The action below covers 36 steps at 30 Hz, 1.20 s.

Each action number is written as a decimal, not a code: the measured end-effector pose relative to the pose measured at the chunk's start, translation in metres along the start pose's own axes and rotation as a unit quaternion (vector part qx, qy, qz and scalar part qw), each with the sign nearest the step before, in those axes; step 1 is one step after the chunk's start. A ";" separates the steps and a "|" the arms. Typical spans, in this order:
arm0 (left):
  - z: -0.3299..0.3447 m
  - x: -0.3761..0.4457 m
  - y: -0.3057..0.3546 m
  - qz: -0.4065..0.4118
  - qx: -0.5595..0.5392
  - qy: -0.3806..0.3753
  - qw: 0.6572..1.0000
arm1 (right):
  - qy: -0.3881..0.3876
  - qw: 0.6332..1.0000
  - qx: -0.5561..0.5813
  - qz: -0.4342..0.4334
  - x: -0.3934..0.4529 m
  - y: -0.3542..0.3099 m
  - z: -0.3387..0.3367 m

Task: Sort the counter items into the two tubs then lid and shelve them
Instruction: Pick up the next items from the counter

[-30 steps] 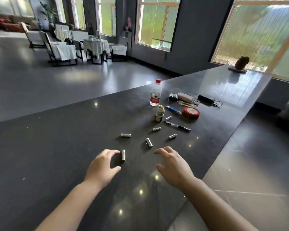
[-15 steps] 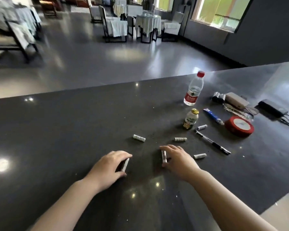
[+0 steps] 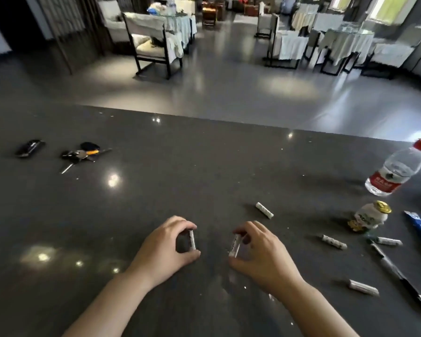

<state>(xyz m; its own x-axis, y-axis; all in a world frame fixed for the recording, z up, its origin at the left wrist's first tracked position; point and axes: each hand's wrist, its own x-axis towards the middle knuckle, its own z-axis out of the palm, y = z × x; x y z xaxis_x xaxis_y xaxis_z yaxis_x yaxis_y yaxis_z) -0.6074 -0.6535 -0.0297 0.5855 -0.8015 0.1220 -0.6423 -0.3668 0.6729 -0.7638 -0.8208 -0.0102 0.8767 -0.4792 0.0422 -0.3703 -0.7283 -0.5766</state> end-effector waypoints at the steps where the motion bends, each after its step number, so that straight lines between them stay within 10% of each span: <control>1: -0.014 -0.013 -0.006 -0.016 0.002 0.023 1.000 | -0.006 1.000 0.008 -0.019 0.006 -0.015 0.006; 16: -0.246 -0.323 -0.146 -0.264 0.064 0.311 0.911 | -0.157 0.942 0.092 -0.281 -0.009 -0.340 0.211; 36: -0.513 -0.462 -0.403 -0.271 0.141 0.256 0.917 | -0.177 0.914 -0.008 -0.366 0.047 -0.681 0.432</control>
<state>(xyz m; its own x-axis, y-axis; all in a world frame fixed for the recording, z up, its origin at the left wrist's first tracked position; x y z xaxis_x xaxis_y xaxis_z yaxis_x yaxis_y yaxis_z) -0.3657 0.1070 0.0171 0.9659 -0.1649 0.1996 -0.2478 -0.8117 0.5289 -0.3380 -0.1363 0.0320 0.9346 0.3255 0.1430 0.3527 -0.7981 -0.4885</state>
